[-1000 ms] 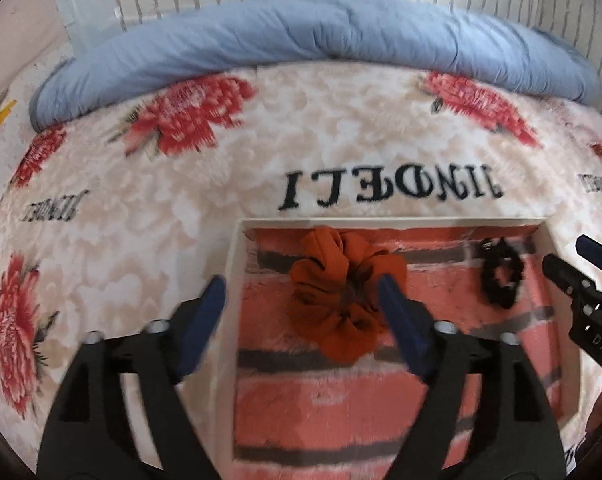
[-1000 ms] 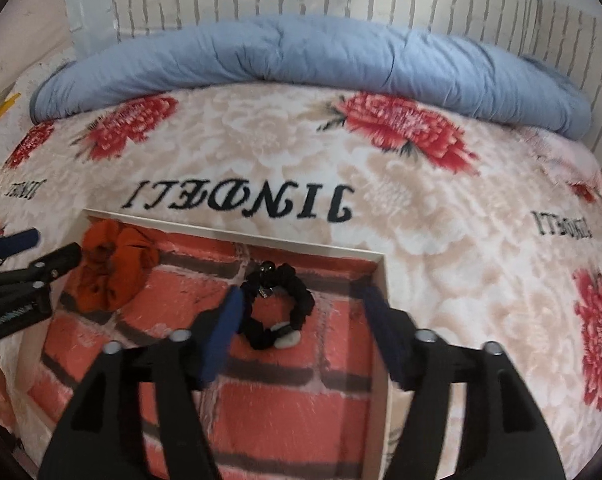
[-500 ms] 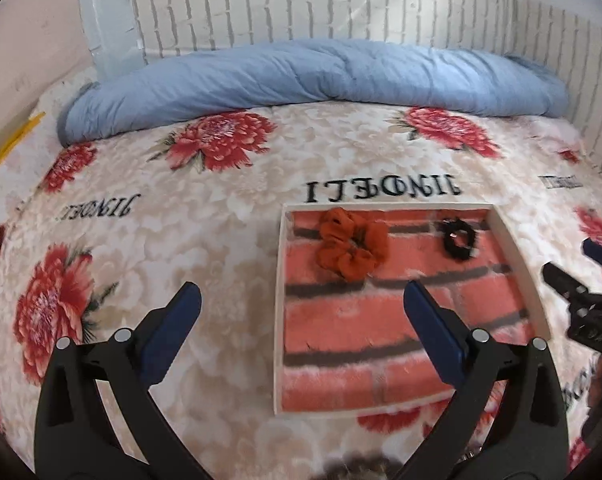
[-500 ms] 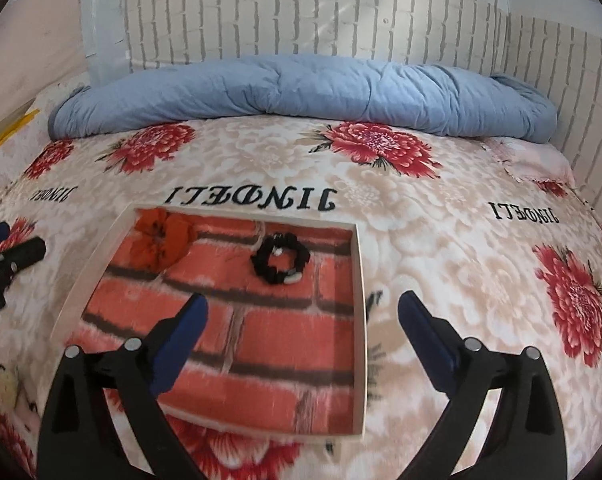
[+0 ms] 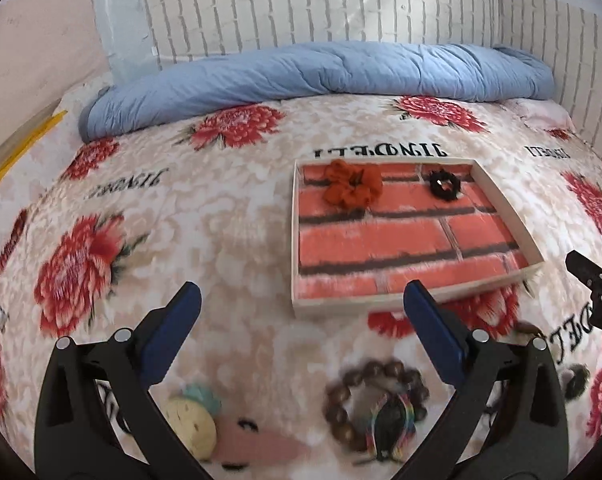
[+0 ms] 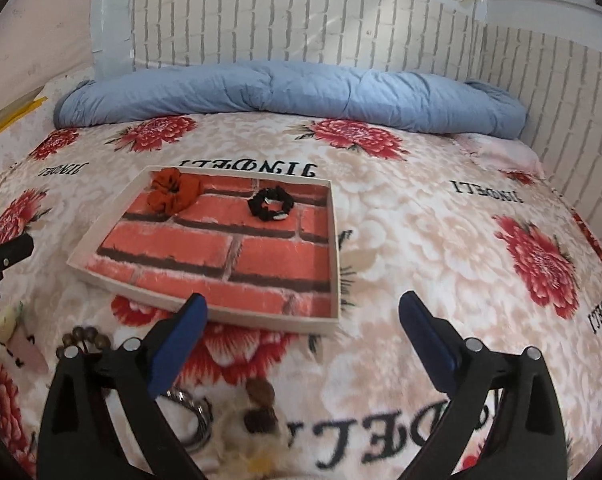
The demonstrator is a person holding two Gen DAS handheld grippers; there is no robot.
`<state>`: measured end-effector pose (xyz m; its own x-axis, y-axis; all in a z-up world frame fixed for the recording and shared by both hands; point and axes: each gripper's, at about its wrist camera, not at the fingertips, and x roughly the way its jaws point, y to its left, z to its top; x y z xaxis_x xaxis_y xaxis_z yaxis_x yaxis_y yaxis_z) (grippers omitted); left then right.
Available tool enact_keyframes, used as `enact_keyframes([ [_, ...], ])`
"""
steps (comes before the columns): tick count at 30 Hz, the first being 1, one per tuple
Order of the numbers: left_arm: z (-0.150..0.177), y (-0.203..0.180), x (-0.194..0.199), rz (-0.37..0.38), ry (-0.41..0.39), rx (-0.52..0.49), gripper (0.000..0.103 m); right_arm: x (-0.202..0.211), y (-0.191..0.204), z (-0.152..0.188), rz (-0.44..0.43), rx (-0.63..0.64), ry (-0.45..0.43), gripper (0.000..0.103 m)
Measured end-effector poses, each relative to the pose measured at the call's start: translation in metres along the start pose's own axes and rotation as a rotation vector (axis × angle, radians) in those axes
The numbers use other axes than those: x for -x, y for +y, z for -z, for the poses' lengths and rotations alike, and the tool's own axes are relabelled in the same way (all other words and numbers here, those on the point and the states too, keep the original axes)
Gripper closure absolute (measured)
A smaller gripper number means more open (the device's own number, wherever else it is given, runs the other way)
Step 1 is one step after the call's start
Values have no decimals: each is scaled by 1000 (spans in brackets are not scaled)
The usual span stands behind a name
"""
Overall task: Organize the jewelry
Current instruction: 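Move both tools back toward the remaining jewelry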
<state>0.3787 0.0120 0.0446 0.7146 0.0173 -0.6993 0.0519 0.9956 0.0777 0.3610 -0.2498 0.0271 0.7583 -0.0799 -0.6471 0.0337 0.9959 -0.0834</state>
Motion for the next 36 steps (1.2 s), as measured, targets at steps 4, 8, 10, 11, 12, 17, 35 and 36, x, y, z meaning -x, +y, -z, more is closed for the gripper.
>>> enact_keyframes([
  [4, 22, 2, 13, 38, -2, 39, 5, 11, -6, 19, 3, -16, 9, 8],
  [8, 45, 0, 17, 42, 2, 54, 5, 17, -14, 43, 4, -42, 15, 8],
  [10, 55, -1, 15, 61, 17, 66, 5, 18, -15, 52, -2, -43, 16, 9],
  [11, 60, -2, 14, 67, 26, 71, 5, 18, -16, 57, -9, -47, 20, 9],
  [12, 64, -2, 12, 70, 32, 72, 5, 18, -16, 61, -13, -50, 23, 9],
  [17, 84, -4, 13, 78, 33, 86, 5, 25, -12, 73, -2, -38, -7, 9],
  [35, 117, -7, -3, 79, 35, 78, 5, 14, -1, 101, -63, -50, 2, 10],
  [36, 116, -7, -4, 85, 41, 77, 5, 13, -1, 100, -61, -49, 7, 10],
])
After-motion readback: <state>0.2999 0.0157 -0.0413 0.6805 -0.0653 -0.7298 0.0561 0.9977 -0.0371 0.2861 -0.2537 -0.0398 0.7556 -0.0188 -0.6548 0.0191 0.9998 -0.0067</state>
